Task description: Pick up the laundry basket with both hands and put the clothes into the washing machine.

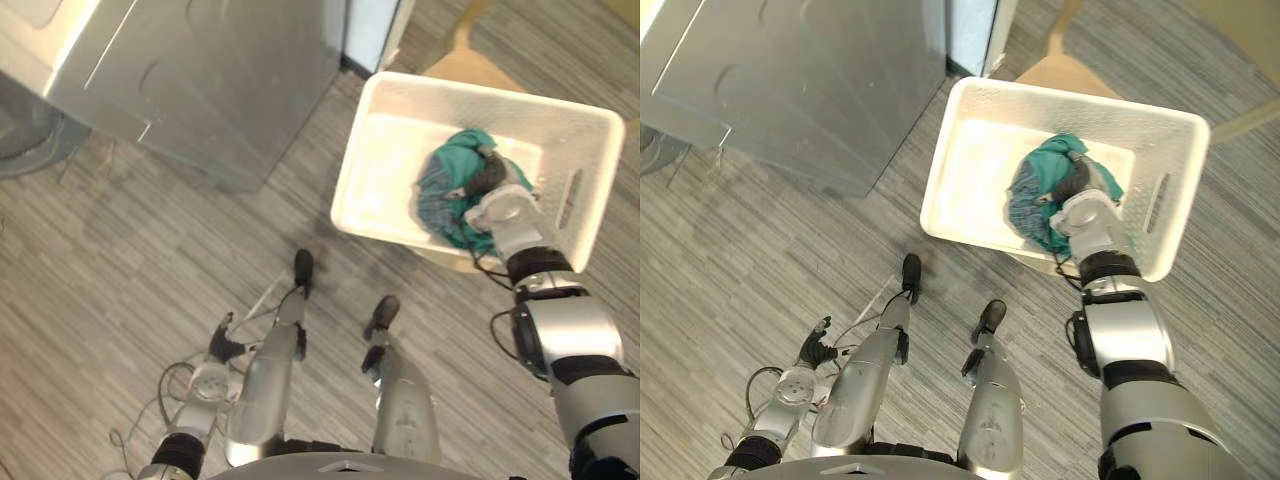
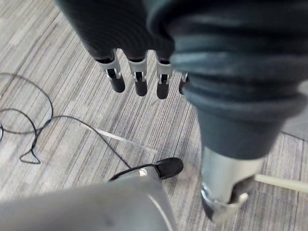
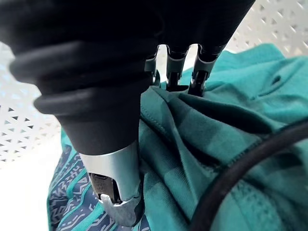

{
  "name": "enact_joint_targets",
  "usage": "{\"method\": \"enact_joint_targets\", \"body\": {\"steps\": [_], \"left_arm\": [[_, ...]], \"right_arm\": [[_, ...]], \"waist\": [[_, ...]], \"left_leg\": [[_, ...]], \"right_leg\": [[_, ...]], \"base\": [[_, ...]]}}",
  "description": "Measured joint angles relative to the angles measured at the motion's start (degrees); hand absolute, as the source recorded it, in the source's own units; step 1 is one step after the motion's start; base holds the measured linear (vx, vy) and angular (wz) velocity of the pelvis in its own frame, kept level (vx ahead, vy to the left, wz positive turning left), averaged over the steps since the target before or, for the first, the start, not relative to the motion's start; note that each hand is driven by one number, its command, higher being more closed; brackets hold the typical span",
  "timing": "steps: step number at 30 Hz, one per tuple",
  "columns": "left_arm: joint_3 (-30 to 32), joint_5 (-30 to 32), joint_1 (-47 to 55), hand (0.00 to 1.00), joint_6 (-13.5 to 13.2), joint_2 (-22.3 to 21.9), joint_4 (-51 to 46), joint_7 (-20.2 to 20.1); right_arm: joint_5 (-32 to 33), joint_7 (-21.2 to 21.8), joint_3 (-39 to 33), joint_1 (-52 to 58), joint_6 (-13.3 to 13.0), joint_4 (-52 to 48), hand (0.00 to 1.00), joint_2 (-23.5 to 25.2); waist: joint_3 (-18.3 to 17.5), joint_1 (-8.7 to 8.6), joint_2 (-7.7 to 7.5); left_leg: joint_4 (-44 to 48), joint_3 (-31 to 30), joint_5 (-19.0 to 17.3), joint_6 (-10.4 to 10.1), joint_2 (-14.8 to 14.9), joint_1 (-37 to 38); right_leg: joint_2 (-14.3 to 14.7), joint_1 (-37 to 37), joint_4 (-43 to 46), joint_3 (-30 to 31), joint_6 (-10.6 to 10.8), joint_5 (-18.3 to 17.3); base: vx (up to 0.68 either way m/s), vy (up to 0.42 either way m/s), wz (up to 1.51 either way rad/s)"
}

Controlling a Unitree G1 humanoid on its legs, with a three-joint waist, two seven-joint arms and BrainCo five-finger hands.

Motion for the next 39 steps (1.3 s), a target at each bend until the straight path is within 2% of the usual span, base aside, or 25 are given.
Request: {"method": "enact_joint_targets", "body": {"steps": [2, 4, 6, 9, 12, 13, 15, 18, 22, 28, 30, 32, 34, 37, 39], "left_arm": [[0.21, 0.07, -0.22, 0.0, 0.37, -2.02, -2.57, 0.76], [0.6, 0.12, -0.29, 0.0, 0.59, -3.05, -4.66, 0.87], [2.99, 0.15, -0.35, 0.0, 0.74, -4.64, -8.07, 0.96], [5.27, 0.15, -0.8, 0.0, 1.26, -6.26, -12.07, 1.8], [6.98, 0.14, -0.89, 0.0, 2.33, -6.81, -14.09, 1.9], [7.3, 0.13, -0.98, 0.0, 2.41, -6.84, -14.53, 2.03], [7.9, 0.09, -1.75, 0.0, 2.78, -6.85, -14.71, 2.14], [9.8, 0.0, -2.24, 0.0, 2.81, -6.95, -14.91, 3.26], [11.77, -0.25, -2.31, 0.0, 2.88, -7.09, -14.9, 4.33], [11.98, -1.66, -2.39, 0.0, 2.89, -7.1, -14.32, 5.94], [12.64, -2.34, -2.53, 0.0, 2.87, -7.12, -12.51, 6.27], [13.48, -2.54, -2.61, 0.0, 2.94, -7.12, -9.68, 6.4], [13.37, -2.52, -2.45, 0.0, 2.97, -6.97, -8.65, 6.39], [13.38, -2.51, -2.15, 0.0, 3.03, -6.55, -6.42, 6.38], [12.94, -2.54, -1.96, 0.0, 3.03, -6.31, -4.48, 6.37]], "right_arm": [[-6.1, -0.75, 3.22, 0.11, 0.49, -2.49, 0.0, -2.91], [-9.97, -0.73, 4.8, 0.45, 0.82, -4.76, 0.0, -4.28], [-11.78, -0.65, 6.56, 0.86, 1.28, -6.89, 0.0, -4.7], [-14.74, 0.73, 9.48, 1.44, 1.78, -7.27, 0.0, -2.32], [-18.12, 1.74, 9.4, 2.91, 2.61, -9.3, 0.0, -0.31], [-18.2, 1.73, 9.15, 2.96, 2.76, -9.43, 1.0, 0.22], [-17.54, 1.66, 7.21, 3.2, 3.2, -9.64, 1.0, 1.33], [-11.04, 1.52, 3.21, 5.75, 2.98, -11.27, 1.0, 2.11], [-7.07, 0.04, -1.22, 7.73, 2.99, -11.27, 1.0, 3.42], [0.92, -1.36, -6.22, 9.96, 3.24, -10.65, 1.0, 4.86], [6.44, -2.35, -8.44, 10.7, 3.11, -10.63, 1.0, 6.28], [17.65, -3.86, -12.94, 12.96, 2.94, -11.28, 1.0, 8.21], [23.71, -5.53, -16.89, 14.5, 3.09, -12.66, 1.0, 9.08], [32.52, -8.45, -23.37, 16.95, 2.85, -20.96, 1.0, 10.79], [36.62, -10.76, -27.68, 18.91, 1.68, -27.86, 1.0, 12.12]], "waist": [[-0.06, 0.54, -0.13], [-0.16, 0.36, -0.35], [-0.28, 0.38, -1.24], [-0.5, 1.29, -2.84], [-1.36, 1.24, -4.89], [-1.53, 1.38, -5.22], [-1.52, 1.34, -5.41], [-1.53, 1.42, -6.1], [-1.68, 1.27, -6.65], [-1.65, 0.95, -6.82], [-1.58, 0.74, -6.94], [-1.55, 0.59, -6.98], [-1.54, 0.5, -7.01], [-1.53, -0.91, -7.03], [-1.52, -1.3, -7.05]], "left_leg": [[0.02, -0.62, 0.3, -0.42, -0.41, -2.71], [0.02, -0.35, 0.3, -0.42, -0.48, -4.25], [0.12, -0.08, 0.82, -0.94, -0.35, -5.91], [4.1, -0.5, 0.2, -0.76, -0.35, -9.48], [5.94, -0.76, -0.36, -1.13, -0.08, -11.12], [6.29, -0.75, -0.49, -1.27, 0.08, -11.41], [6.77, -0.89, -0.64, -1.42, 0.35, -11.59], [7.97, -0.98, -1.37, -1.38, 0.66, -11.99], [8.68, -1.03, -1.78, -1.51, 1.01, -12.08], [10.51, -1.62, -1.86, -1.18, 0.93, -11.25], [10.53, -1.39, -1.86, -1.16, 0.92, -9.92], [10.46, -1.08, -2.05, -0.9, 0.92, -7.37], [10.27, -0.83, -2.32, -0.72, 0.97, -5.68], [9.2, 1.29, -2.66, -0.22, 1.41, -2.9], [8.83, 1.94, -2.29, 0.3, 1.34, -0.53]], "right_leg": [[-1.52, -3.51, 4.24, -1.37, 0.59, -1.6], [-2.48, -5.32, 6.74, -2.47, 0.56, -2.86], [-3.47, -7.27, 10.14, -3.8, 0.22, -5.02], [-4.39, -9.67, 14.16, -5.17, -0.68, -7.76], [-4.65, -10.75, 16.44, -6.36, -1.42, -9.69], [-4.63, -11.04, 16.84, -6.36, -1.76, -9.97], [-4.59, -11.15, 17.61, -6.55, -2.07, -10.56], [-4.49, -11.2, 18.42, -6.66, -2.48, -11.2], [-4.37, -10.97, 18.63, -6.96, -2.68, -11.6], [-4.39, -8.41, 18.65, -8.36, -2.68, -11.6], [-4.42, -6.91, 18.43, -8.5, -2.64, -11.62], [-4.54, -4.27, 18.43, -8.99, -2.59, -11.86], [-4.64, -2.68, 18.46, -9.14, -2.6, -12.09], [-4.96, -0.47, 18.58, -9.16, -2.52, -12.2], [-5.3, 1.53, 18.56, -9.0, -2.4, -12.27]], "base": [[-0.04, 0.002, 0.35], [-0.01, -0.012, 0.39], [0.0, -0.043, 0.43], [0.01, -0.062, 0.27], [0.02, -0.06, 0.12], [0.02, -0.054, 0.06], [0.0, -0.048, 0.02], [-0.01, -0.044, 0.02], [0.0, -0.01, 0.01], [0.04, -0.017, 0.08], [0.04, -0.02, 0.04], [0.03, -0.028, 0.06], [0.0, -0.04, 0.0], [-0.02, -0.026, -0.01], [0.0, -0.01, -0.02]]}}
